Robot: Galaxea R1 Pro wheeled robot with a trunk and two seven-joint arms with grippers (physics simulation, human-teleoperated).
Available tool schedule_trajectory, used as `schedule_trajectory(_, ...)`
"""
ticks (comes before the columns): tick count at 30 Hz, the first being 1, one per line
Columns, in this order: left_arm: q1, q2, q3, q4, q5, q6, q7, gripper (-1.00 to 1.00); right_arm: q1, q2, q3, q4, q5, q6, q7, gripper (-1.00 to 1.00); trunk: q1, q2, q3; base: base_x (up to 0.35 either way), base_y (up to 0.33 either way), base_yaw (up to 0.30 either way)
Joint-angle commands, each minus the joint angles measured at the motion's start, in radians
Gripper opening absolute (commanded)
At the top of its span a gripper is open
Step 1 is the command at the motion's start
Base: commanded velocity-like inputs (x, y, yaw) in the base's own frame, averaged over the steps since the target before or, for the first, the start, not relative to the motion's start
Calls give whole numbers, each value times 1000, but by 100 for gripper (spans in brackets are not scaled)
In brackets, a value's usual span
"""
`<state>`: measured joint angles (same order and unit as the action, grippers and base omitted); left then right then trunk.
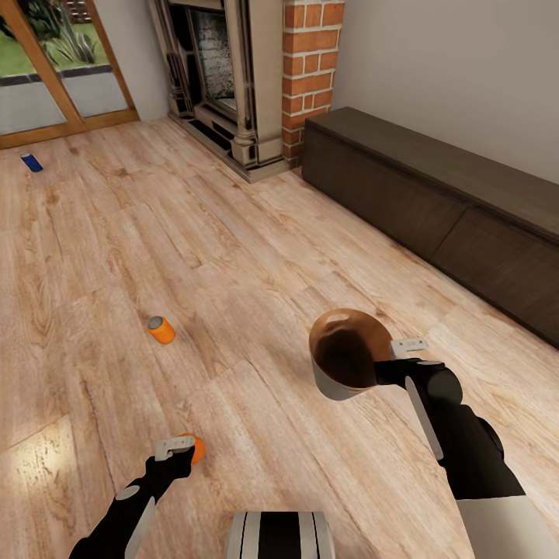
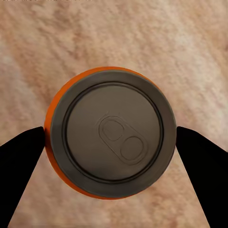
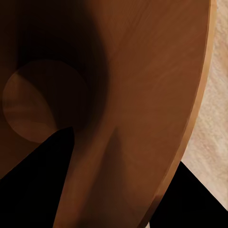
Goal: Put the three can of soda from the living room inside the tash can in the kitchen.
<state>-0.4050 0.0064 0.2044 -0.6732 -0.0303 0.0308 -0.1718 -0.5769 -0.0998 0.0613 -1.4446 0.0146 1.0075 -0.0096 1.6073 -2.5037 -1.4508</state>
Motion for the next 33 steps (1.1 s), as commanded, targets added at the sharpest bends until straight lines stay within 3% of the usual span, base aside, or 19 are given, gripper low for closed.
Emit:
schedule_trajectory(1,0,0,0,0,0,0,0,-100,0,0,0,0,-8,0,2,-100,-1,0,4,0,0,0)
schedule_trajectory(16,0,0,-2,2,0,1,0,-100,0,3,2,0,-8,0,2,-100,-7,4,62,0,0,0)
schedule_trajectory(33,0,0,-3,4,1,3,0,-100,0,3,2,1,-9,0,3,-100,-72,123,115,0,0,0)
